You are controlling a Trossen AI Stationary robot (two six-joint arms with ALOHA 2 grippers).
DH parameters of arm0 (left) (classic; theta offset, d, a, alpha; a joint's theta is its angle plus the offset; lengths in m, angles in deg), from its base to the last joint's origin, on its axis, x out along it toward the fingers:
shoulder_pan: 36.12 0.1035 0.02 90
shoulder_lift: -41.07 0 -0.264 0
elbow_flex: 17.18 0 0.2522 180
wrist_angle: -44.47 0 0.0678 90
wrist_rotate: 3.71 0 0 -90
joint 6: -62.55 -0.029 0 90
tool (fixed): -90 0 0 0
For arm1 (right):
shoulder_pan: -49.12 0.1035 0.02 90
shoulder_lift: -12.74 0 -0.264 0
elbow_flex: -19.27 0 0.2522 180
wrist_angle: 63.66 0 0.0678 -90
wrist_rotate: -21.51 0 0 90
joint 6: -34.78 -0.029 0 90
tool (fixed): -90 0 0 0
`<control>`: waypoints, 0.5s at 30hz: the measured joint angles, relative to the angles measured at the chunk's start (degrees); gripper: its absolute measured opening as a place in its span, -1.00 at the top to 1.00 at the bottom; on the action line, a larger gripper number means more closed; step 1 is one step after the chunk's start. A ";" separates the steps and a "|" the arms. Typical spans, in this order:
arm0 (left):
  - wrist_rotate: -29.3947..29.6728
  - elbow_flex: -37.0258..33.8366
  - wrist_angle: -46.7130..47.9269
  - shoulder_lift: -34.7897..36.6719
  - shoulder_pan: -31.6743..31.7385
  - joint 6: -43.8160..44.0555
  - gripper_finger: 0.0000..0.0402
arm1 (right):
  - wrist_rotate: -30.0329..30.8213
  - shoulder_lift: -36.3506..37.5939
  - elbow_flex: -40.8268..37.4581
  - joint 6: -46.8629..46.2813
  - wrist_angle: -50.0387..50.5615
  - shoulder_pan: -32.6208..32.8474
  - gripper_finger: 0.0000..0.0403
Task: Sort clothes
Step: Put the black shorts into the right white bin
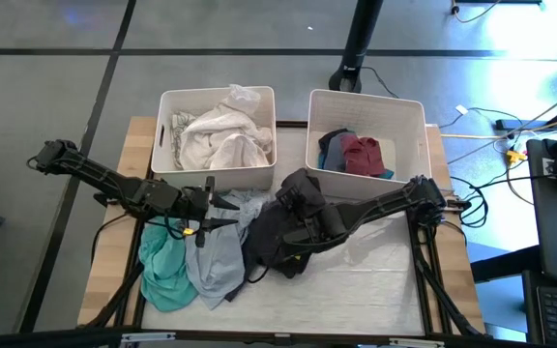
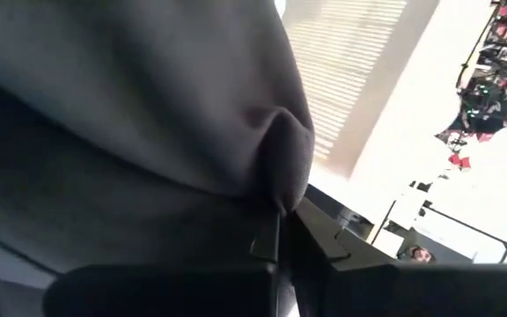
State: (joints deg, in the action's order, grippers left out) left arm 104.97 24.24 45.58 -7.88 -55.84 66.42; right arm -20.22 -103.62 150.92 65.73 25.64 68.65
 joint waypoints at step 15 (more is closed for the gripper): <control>0.00 -0.02 0.00 0.00 0.00 0.01 0.24 | 4.92 0.11 14.95 2.19 7.90 -0.06 0.92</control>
State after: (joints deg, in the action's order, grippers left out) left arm 104.97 24.22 45.58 -7.88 -55.84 66.43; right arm -15.30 -103.51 165.87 67.93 33.54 68.59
